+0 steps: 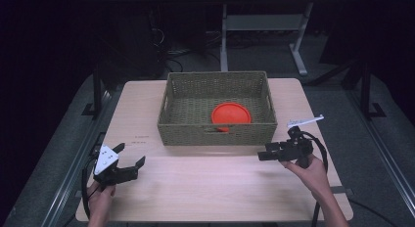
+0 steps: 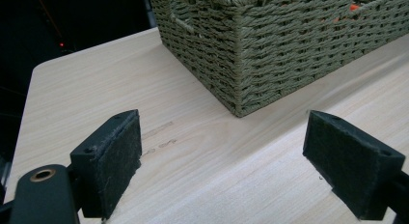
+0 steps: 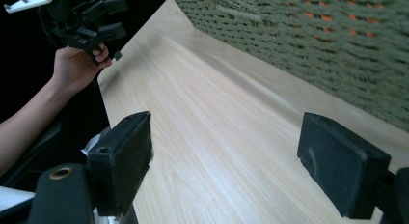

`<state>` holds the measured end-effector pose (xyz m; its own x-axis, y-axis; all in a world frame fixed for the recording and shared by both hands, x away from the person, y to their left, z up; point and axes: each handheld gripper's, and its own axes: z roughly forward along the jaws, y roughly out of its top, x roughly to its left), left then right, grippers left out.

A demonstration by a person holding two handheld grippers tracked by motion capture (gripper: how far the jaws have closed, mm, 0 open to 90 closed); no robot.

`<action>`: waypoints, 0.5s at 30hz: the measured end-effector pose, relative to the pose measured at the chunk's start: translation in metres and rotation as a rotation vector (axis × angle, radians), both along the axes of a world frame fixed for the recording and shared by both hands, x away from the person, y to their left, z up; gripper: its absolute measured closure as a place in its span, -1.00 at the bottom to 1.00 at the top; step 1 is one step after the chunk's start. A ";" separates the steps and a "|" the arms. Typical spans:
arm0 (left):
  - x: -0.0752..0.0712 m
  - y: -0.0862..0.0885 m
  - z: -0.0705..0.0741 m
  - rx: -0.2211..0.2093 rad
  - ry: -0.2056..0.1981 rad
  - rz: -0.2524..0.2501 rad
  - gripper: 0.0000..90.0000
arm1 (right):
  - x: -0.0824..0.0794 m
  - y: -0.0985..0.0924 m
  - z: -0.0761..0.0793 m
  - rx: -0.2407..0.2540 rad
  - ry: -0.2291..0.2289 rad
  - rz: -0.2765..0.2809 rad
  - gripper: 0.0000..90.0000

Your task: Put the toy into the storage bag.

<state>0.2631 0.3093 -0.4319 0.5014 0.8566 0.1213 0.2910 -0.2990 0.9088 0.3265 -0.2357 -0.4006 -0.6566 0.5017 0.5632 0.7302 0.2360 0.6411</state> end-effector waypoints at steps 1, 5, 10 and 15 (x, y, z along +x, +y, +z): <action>0.000 0.000 0.000 0.000 -0.002 0.001 -0.71 | -0.001 -0.001 -0.002 -0.001 0.004 -0.007 -0.58; 0.000 0.000 0.000 -0.001 -0.001 0.000 -0.71 | -0.004 -0.008 -0.013 -0.009 0.021 -0.011 -0.57; 0.000 0.000 0.000 0.000 0.002 -0.003 -0.71 | -0.009 -0.015 -0.019 0.000 0.021 -0.026 -0.57; -0.001 0.000 0.000 0.000 0.005 -0.003 -0.71 | -0.016 -0.028 -0.028 -0.002 0.036 -0.056 -0.57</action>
<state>0.2623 0.3094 -0.4320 0.5043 0.8553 0.1186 0.2948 -0.2997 0.9073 0.3101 -0.2635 -0.4291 -0.6069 0.5380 0.5850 0.7649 0.1953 0.6139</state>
